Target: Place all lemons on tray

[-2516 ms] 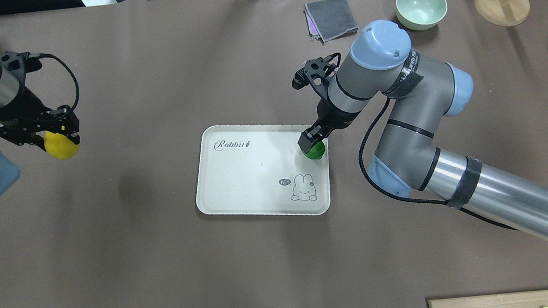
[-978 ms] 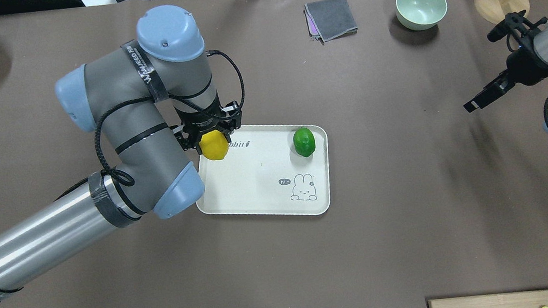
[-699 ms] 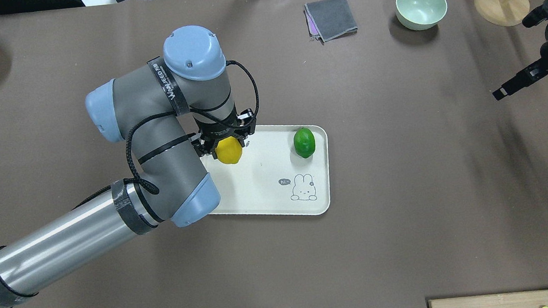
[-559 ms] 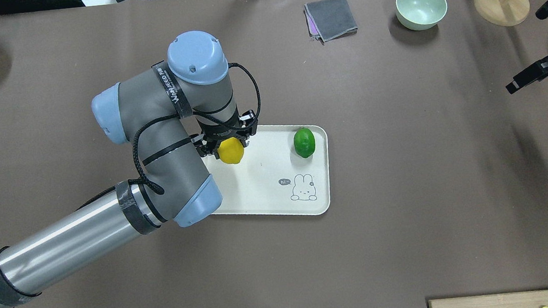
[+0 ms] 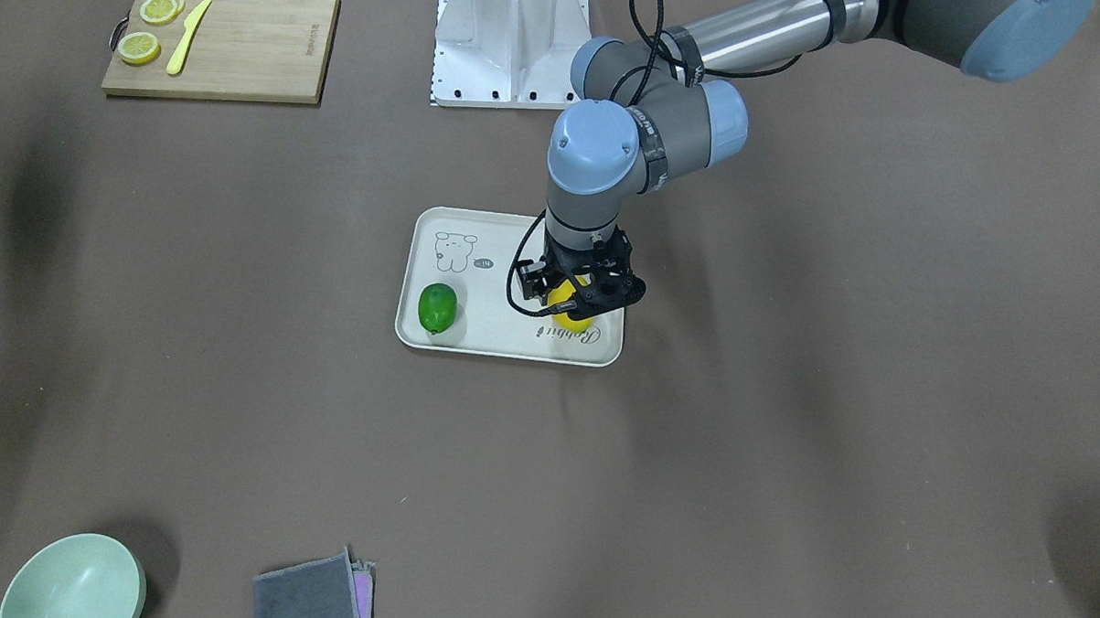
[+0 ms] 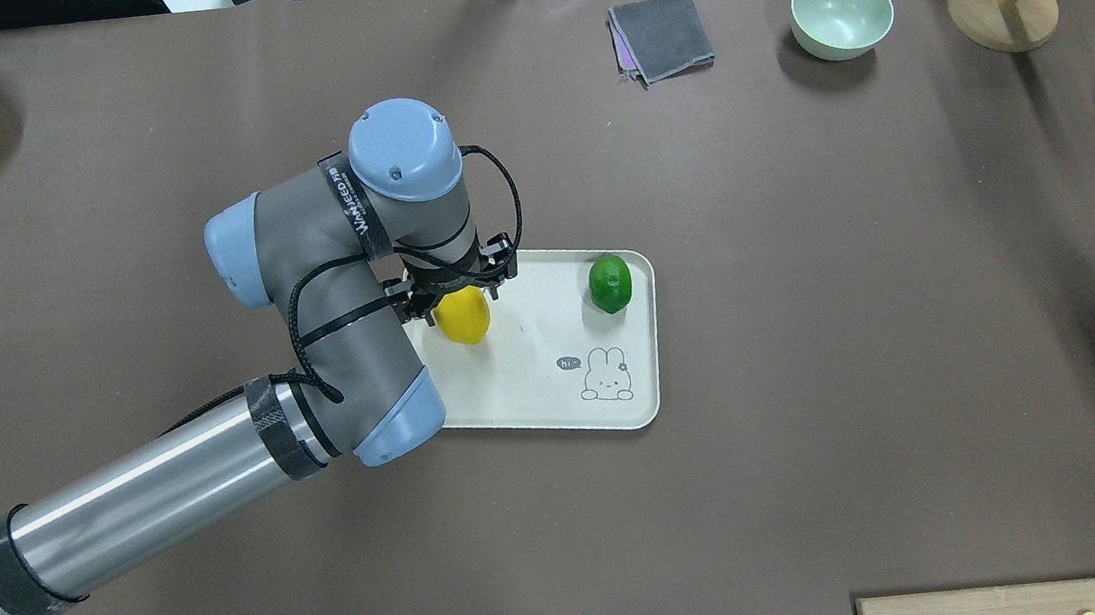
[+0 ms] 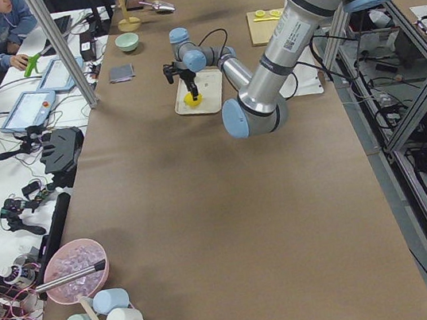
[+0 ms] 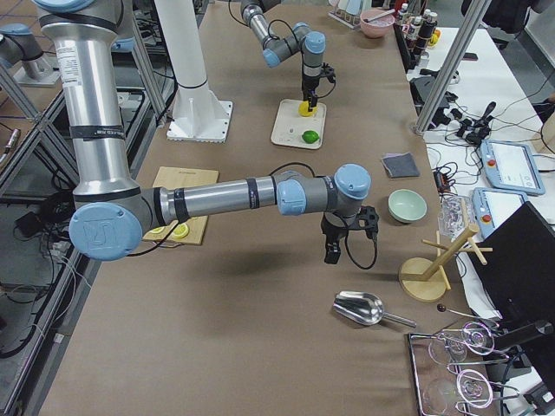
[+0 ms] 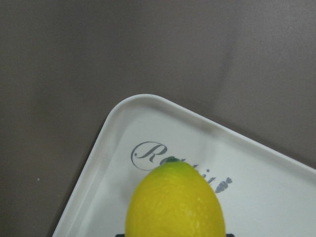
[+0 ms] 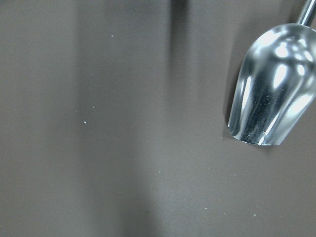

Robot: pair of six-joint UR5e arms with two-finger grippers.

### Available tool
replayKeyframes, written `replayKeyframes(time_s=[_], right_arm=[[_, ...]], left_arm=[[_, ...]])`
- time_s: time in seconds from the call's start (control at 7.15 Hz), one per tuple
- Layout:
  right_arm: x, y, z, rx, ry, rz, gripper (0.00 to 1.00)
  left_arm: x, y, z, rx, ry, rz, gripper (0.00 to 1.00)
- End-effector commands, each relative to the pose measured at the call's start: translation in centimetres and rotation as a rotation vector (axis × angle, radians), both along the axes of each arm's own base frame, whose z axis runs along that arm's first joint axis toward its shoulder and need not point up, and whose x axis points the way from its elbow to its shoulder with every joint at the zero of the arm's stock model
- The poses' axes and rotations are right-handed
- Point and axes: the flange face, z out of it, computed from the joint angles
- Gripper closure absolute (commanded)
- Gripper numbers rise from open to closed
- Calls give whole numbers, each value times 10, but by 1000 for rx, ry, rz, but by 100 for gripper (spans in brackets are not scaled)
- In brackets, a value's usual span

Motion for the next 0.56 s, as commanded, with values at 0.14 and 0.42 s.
replayKeyframes(time_s=[0.14, 0.42], right_arm=[[45, 4, 11, 18, 3, 5, 0], [57, 14, 18, 28, -1, 2, 0]], left_arm=[[-21, -4, -10, 78, 14, 56, 3], [-83, -40, -15, 94, 12, 113, 3]])
